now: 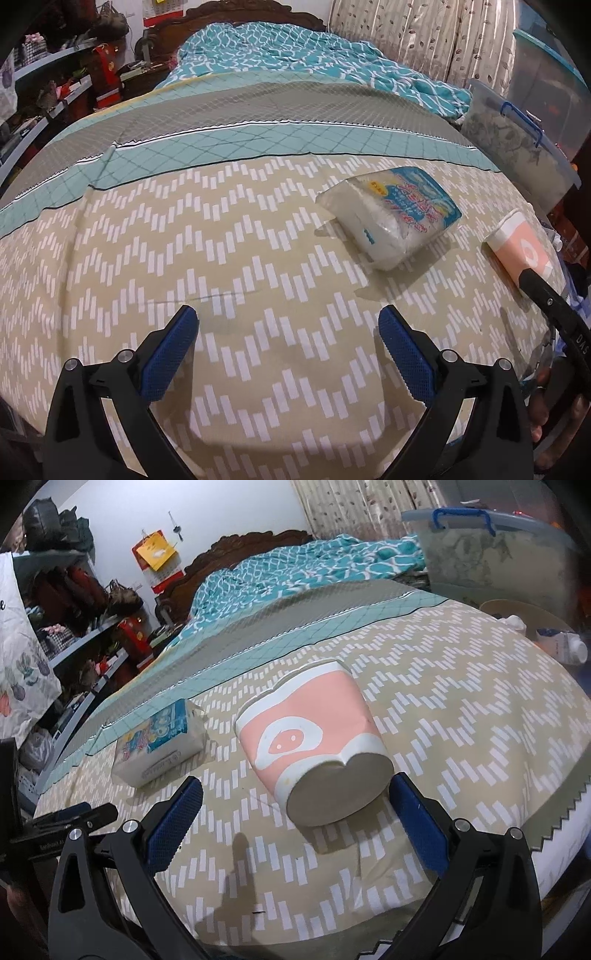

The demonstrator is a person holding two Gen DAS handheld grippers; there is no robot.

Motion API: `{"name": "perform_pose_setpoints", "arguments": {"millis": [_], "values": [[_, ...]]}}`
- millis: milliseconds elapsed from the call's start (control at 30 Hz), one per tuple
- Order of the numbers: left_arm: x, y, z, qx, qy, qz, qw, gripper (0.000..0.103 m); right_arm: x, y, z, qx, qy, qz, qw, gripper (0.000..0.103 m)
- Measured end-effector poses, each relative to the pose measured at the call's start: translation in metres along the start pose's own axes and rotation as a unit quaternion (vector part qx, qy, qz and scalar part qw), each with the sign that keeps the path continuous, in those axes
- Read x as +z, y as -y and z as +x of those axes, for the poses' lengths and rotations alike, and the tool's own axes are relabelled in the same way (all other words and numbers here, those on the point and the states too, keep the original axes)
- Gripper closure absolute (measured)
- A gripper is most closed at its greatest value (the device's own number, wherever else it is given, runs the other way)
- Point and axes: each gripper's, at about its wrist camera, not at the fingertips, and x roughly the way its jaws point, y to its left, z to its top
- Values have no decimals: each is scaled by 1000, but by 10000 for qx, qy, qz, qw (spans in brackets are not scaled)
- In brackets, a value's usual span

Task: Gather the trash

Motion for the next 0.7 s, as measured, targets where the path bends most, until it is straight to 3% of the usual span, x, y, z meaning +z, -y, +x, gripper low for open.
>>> {"name": "perform_pose_setpoints", "arguments": {"millis": [200, 400, 700], "values": [[-2, -6, -4, -123, 39, -183, 9997, 9, -1, 0, -2, 5, 24, 12, 10000, 3], [-5, 5, -2, 196, -88, 22, 9998, 8, -4, 0, -5, -4, 40, 21, 10000, 3], [-3, 6, -1, 266, -155, 53, 9995, 8, -2, 0, -6, -33, 59, -21, 10000, 3]]}}
